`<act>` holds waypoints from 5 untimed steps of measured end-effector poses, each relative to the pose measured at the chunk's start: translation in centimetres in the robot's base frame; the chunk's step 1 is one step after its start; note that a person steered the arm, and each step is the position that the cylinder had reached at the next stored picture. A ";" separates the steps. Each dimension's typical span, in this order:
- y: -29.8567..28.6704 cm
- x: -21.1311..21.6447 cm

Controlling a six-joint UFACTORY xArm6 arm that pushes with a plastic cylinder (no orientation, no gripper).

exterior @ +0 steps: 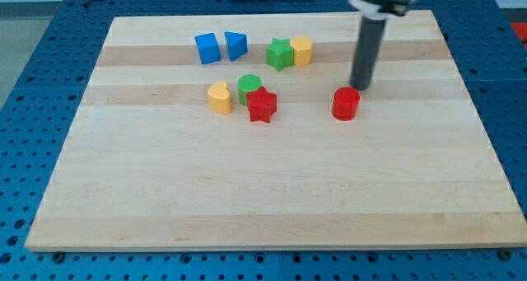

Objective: Nudge the red circle little bit

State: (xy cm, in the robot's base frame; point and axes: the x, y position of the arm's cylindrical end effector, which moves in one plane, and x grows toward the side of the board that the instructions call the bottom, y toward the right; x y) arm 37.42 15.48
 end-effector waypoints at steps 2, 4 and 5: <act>2.5 4.1; 0.3 0.3; 0.1 1.3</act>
State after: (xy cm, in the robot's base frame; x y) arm 38.72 15.63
